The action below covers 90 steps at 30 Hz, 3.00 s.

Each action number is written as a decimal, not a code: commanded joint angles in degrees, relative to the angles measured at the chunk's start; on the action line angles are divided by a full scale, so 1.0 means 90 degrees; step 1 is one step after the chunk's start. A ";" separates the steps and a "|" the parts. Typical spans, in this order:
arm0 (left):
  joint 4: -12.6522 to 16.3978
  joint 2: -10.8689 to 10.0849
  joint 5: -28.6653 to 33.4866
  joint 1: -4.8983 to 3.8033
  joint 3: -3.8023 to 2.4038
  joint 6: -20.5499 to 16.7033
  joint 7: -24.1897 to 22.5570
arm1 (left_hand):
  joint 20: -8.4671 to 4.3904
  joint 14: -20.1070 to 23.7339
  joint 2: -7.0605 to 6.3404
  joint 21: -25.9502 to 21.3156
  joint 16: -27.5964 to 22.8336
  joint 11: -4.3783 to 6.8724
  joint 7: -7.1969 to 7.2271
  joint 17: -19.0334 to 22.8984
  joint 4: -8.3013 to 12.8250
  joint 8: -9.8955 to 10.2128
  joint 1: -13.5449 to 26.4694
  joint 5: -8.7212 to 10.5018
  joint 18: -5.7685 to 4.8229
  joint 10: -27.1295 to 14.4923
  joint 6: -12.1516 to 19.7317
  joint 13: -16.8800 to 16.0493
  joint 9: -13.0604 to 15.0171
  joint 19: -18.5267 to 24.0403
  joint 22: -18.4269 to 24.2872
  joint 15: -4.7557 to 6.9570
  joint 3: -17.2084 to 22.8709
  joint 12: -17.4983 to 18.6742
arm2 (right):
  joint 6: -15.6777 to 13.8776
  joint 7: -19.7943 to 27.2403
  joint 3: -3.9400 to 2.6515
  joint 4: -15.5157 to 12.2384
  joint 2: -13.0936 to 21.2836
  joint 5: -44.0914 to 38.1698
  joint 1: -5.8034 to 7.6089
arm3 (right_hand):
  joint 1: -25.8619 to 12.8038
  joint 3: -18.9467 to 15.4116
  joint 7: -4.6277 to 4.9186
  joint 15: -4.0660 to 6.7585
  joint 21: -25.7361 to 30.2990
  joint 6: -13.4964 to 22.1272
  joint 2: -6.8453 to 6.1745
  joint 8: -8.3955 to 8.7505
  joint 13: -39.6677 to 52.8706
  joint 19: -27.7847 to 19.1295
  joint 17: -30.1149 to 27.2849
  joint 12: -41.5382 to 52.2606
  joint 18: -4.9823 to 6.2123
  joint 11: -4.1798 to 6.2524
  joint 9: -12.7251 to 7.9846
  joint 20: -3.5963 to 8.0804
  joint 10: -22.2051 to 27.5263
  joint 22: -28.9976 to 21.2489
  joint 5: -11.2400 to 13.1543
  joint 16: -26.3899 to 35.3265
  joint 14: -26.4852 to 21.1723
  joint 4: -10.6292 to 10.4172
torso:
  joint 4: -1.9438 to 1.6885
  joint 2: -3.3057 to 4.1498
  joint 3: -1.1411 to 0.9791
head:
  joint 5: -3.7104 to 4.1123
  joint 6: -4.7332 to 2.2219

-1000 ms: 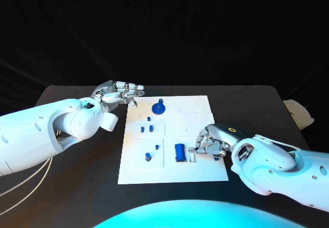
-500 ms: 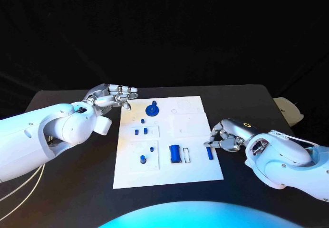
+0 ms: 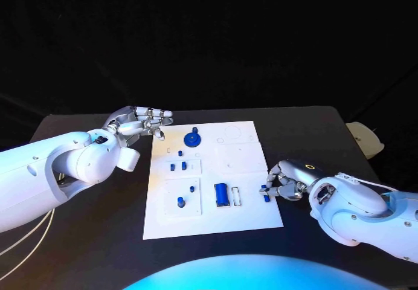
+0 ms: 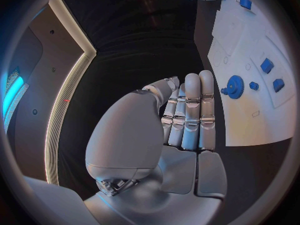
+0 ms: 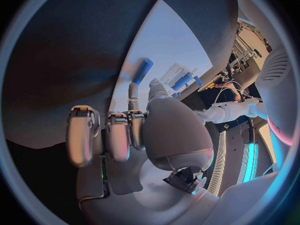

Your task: Assemble the parts on the task board

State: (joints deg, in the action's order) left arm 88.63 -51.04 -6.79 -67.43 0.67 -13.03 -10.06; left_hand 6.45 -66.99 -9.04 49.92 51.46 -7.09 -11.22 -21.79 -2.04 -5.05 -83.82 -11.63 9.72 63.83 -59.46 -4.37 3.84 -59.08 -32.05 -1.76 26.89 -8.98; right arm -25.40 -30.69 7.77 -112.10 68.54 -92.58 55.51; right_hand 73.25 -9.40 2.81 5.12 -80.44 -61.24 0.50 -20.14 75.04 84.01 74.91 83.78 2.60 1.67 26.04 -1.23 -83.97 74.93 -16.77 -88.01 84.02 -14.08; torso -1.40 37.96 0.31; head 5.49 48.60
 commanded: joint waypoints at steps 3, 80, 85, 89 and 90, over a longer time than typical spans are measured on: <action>0.0021 -0.0007 -0.0014 -0.0004 -0.0004 0.0105 -0.0041 | 0.0010 0.0042 0.0061 0.0033 -0.0026 0.0009 -0.0013 0.0010 0.0047 -0.0027 0.0024 0.0010 0.0099 -0.0051 0.0045 0.0010 0.0003 0.0033 -0.0006 -0.0004 0.0003 -0.0041 | 0.0172 -0.0118 0.0002 0.0061 -0.0076 -0.0145 -0.0064 | 0.0009 -0.0020 0.0005 -0.0041 -0.0004 -0.0048 0.0000 0.0041 0.1082 0.0379 0.1214 -0.0016 -0.0092 -0.0046 -0.0009 -0.0028 -0.0262 0.1415 -0.0025 -0.0028 0.0570 -0.0023 | 0.0006 0.0002 -0.0003 | -0.0049 0.0022; 0.0048 -0.0007 -0.0014 -0.0004 -0.0002 0.0120 -0.0014 | 0.0012 0.0043 0.0060 0.0037 -0.0026 0.0008 -0.0013 0.0012 0.0053 -0.0032 0.0034 0.0011 0.0099 -0.0060 0.0052 0.0011 0.0003 0.0038 -0.0009 -0.0006 0.0005 -0.0050 | -0.0135 -0.0237 -0.0019 -0.0088 -0.0952 0.0517 0.0025 | 0.0109 0.3375 -0.0085 0.0027 -0.0131 -0.0161 -0.0846 0.0185 0.1045 0.0410 0.1238 -0.0157 -0.0114 0.0039 0.0321 0.0021 -0.0237 0.1444 -0.0249 -0.0027 0.0573 0.0594 | -0.0006 0.0001 0.0003 | -0.0149 0.0066; 0.0061 -0.0012 -0.0014 -0.0004 -0.0002 0.0126 -0.0006 | 0.0012 0.0043 0.0060 0.0037 -0.0026 0.0008 -0.0013 0.0012 0.0053 -0.0032 0.0034 0.0011 0.0099 -0.0060 0.0052 0.0011 0.0003 0.0038 -0.0009 -0.0006 0.0005 -0.0050 | -0.0039 -0.0255 -0.0019 -0.0025 -0.1049 0.0597 0.0023 | 0.0022 0.3403 -0.0089 0.0030 -0.0135 -0.0173 -0.0861 0.0181 0.1051 0.0412 0.1246 -0.0151 -0.0114 0.0041 0.0331 0.0024 -0.0242 0.1445 -0.0245 -0.0030 0.0575 0.0561 | -0.0007 0.0003 0.0003 | -0.0158 0.0073; 0.0064 -0.0015 -0.0014 -0.0005 -0.0003 0.0129 -0.0003 | 0.0012 0.0043 0.0060 0.0037 -0.0026 0.0008 -0.0013 0.0012 0.0053 -0.0032 0.0034 0.0011 0.0099 -0.0060 0.0052 0.0011 0.0003 0.0038 -0.0009 -0.0006 0.0005 -0.0050 | 0.0026 -0.0265 -0.0019 0.0015 -0.1092 0.0628 0.0022 | -0.0041 0.3418 -0.0093 0.0032 -0.0136 -0.0188 -0.0871 0.0175 0.1056 0.0413 0.1245 -0.0145 -0.0114 0.0044 0.0340 0.0025 -0.0245 0.1446 -0.0241 -0.0030 0.0575 0.0537 | -0.0004 -0.0003 0.0007 | -0.0153 0.0078; 0.0062 -0.0016 -0.0014 -0.0005 -0.0003 0.0130 -0.0003 | 0.0012 0.0043 0.0060 0.0037 -0.0026 0.0008 -0.0013 0.0012 0.0053 -0.0032 0.0034 0.0011 0.0099 -0.0060 0.0052 0.0011 0.0003 0.0038 -0.0009 -0.0006 0.0005 -0.0050 | 0.0044 -0.0268 -0.0018 0.0035 -0.1110 0.0638 0.0022 | -0.0056 0.3421 -0.0094 0.0032 -0.0137 -0.0191 -0.0873 0.0173 0.1056 0.0413 0.1245 -0.0145 -0.0114 0.0045 0.0341 0.0026 -0.0246 0.1446 -0.0241 -0.0030 0.0575 0.0531 | -0.0005 0.0002 0.0003 | -0.0144 0.0073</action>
State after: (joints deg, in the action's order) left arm 89.05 -51.25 -6.79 -67.44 0.69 -12.88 -9.92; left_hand 6.45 -66.99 -8.81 49.92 51.46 -6.88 -11.21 -21.75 -1.87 -5.05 -83.59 -11.63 9.72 63.64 -59.46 -4.33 3.84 -59.08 -32.05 -1.76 27.05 -9.30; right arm -26.57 -32.67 7.60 -111.93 58.71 -87.88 55.74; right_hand 73.27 20.26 2.66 5.12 -81.31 -62.03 -7.27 -18.38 74.93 84.01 74.94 82.23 2.60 1.88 26.29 -1.23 -84.19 74.92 -18.92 -88.00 84.03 -10.05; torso -1.46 37.97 0.35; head 4.08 49.26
